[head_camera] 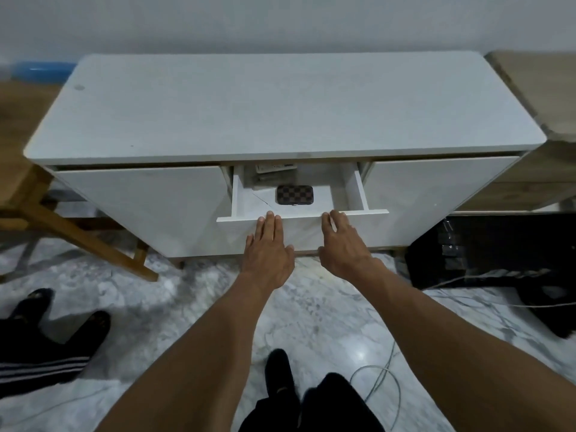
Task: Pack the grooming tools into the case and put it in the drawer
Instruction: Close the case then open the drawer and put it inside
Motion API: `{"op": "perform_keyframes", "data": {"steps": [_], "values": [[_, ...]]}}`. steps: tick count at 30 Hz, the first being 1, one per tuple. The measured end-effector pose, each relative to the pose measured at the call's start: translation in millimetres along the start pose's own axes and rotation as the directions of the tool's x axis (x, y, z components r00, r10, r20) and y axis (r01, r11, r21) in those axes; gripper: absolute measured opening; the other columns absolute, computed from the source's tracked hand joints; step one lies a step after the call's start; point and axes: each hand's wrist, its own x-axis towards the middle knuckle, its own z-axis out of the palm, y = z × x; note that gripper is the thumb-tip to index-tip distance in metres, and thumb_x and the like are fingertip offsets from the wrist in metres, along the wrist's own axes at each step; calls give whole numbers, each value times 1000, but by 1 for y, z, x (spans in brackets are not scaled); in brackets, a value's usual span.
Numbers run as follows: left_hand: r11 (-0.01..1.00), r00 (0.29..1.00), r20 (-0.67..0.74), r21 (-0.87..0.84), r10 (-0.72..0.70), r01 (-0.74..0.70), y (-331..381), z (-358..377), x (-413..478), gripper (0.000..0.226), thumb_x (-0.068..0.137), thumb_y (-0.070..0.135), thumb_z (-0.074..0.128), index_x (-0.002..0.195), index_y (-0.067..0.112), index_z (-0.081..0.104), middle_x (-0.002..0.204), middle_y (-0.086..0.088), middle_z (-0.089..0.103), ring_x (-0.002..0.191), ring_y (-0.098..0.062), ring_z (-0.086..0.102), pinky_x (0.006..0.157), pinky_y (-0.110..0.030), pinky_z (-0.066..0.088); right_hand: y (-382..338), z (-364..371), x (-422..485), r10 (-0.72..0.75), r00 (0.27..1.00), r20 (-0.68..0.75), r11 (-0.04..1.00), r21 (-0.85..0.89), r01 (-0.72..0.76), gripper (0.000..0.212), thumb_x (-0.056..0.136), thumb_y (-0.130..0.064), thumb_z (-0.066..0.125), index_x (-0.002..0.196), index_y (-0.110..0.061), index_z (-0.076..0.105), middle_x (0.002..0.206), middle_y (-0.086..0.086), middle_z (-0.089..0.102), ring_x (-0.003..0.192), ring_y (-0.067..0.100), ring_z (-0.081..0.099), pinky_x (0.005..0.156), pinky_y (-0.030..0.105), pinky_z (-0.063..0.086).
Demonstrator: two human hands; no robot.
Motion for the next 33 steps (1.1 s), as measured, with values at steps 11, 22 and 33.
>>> {"op": "perform_keyframes", "data": {"steps": [11,22,33], "values": [[999,999,-21,-19,49,-49,-19,-22,69,68,103,35,30,154,8,-5,163,-9,-11,151,-25,-9,122,-44,7,-5,-29,63,16,999,46,999,-34,-14,81,91,-18,55,153,-4,4,161,14,4,148,34,7,120,42,18],[999,994,-103,-39,27,-31,-22,-30,122,71,101,32,37,154,3,1,162,-13,-2,151,-28,-5,123,-39,9,1,-52,117,-2,999,48,1000,-13,2,80,89,-17,54,153,-3,8,159,16,7,145,36,18,118,41,21],[999,994,-105,-33,38,-42,-22,-37,140,71,100,34,37,153,-2,6,160,-17,3,150,-33,2,123,-38,10,4,-46,134,-25,999,31,999,-37,26,86,84,-20,57,152,0,8,158,17,9,146,35,12,115,45,27]]}}
